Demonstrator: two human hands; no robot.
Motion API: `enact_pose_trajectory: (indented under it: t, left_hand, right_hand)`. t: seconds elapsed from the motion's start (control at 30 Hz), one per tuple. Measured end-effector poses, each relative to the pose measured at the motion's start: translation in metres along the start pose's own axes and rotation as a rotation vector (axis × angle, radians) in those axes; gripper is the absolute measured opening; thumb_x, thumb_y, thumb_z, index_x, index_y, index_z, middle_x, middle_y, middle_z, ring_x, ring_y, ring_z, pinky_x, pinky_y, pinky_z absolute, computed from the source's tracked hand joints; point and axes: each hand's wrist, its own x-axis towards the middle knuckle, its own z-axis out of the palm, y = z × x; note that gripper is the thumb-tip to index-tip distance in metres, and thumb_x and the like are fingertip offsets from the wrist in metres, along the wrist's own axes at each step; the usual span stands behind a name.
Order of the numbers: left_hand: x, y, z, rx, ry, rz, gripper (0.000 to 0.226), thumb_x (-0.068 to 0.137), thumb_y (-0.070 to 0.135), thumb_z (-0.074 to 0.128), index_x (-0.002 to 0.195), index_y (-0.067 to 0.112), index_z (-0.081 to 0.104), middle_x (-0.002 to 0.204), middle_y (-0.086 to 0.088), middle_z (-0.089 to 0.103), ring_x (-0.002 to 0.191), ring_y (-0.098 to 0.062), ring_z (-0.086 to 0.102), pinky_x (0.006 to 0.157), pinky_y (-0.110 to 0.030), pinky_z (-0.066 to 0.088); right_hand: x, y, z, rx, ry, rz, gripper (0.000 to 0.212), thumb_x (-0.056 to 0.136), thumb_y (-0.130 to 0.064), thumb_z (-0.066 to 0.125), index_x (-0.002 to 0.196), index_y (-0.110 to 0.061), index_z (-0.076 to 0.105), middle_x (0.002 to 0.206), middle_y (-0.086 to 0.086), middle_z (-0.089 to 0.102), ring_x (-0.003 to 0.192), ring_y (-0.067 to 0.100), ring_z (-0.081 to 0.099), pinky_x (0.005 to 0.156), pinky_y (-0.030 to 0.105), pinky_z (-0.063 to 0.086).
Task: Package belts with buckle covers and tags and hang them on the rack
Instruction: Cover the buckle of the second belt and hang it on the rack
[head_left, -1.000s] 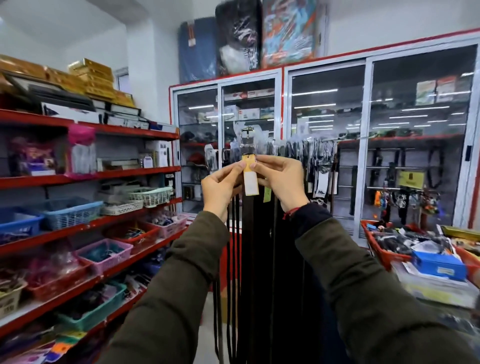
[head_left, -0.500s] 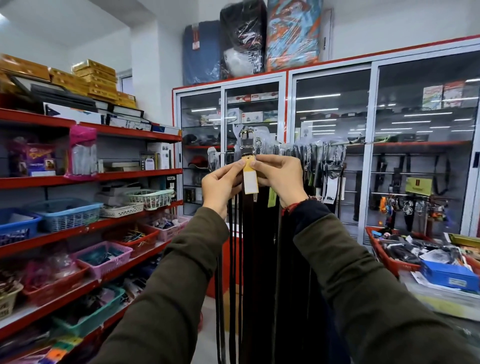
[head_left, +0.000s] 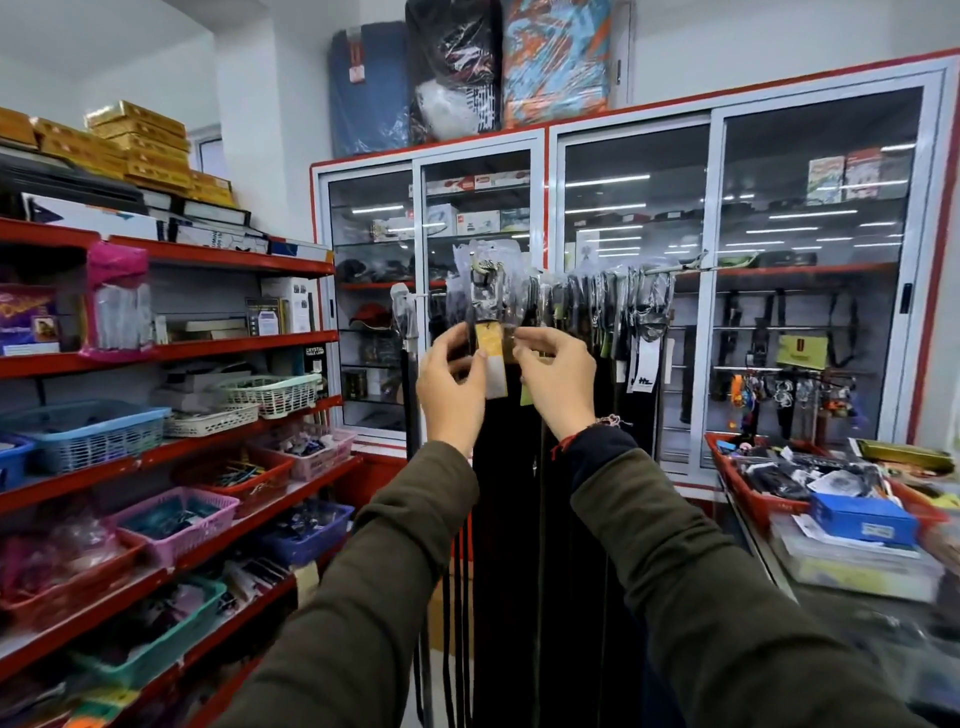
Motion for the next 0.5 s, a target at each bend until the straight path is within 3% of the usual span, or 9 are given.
enact_pose_trajectory:
  t: [0.07, 0.2, 0.3, 0.37, 0.5]
  left_hand:
    - [-0.022, -0.004, 0.007, 0.103, 0.033, 0.152, 0.045, 0.099, 0.019, 0.059, 0.142, 0.016, 0.049, 0.143, -0.004, 0.046, 0.125, -0.012, 0.052, 0.108, -0.028, 0.043]
    - [-0.068, -0.023, 0.02, 0.378, -0.032, 0.361, 0.052, 0.101, 0.026, 0.05, 0.152, 0.018, 0.037, 0.163, -0.001, 0.03, 0.155, -0.021, 0.019, 0.127, -0.041, 0.015]
    - [-0.108, -0.036, 0.035, 0.563, -0.167, 0.482, 0.056, 0.101, 0.029, 0.047, 0.155, 0.021, 0.032, 0.168, -0.002, 0.021, 0.159, -0.023, 0.003, 0.127, -0.049, -0.009]
    - [-0.137, -0.044, 0.048, 0.615, -0.276, 0.505, 0.058, 0.102, 0.03, 0.044, 0.157, 0.023, 0.028, 0.17, -0.001, 0.016, 0.159, -0.022, -0.002, 0.124, -0.049, -0.017]
    - [-0.197, -0.063, 0.08, 0.613, -0.466, 0.458, 0.06, 0.102, 0.03, 0.045, 0.158, 0.024, 0.025, 0.171, 0.0, 0.011, 0.159, -0.022, -0.004, 0.125, -0.05, -0.013]
  right_hand:
    - [-0.016, 0.013, -0.01, -0.056, 0.046, -0.108, 0.026, 0.095, -0.014, 0.06, 0.119, -0.015, 0.071, 0.113, 0.001, 0.074, 0.101, 0.013, 0.07, 0.093, 0.031, 0.058]
    - [-0.052, 0.058, -0.038, -0.345, 0.121, -0.335, 0.038, 0.1, -0.022, 0.05, 0.139, -0.019, 0.054, 0.14, -0.002, 0.057, 0.132, 0.013, 0.051, 0.114, 0.033, 0.041]
    - [-0.08, 0.098, -0.068, -0.602, 0.14, -0.328, 0.051, 0.102, -0.027, 0.046, 0.151, -0.021, 0.037, 0.161, 0.0, 0.034, 0.153, 0.02, 0.025, 0.126, 0.047, 0.02]
    - [-0.1, 0.124, -0.092, -0.712, 0.131, -0.283, 0.054, 0.102, -0.027, 0.045, 0.155, -0.02, 0.032, 0.166, 0.002, 0.023, 0.158, 0.024, 0.012, 0.128, 0.051, 0.009]
    - [-0.142, 0.162, -0.148, -0.86, 0.119, -0.187, 0.057, 0.1, -0.025, 0.049, 0.154, -0.019, 0.032, 0.167, 0.006, 0.02, 0.158, 0.028, 0.007, 0.126, 0.057, 0.009]
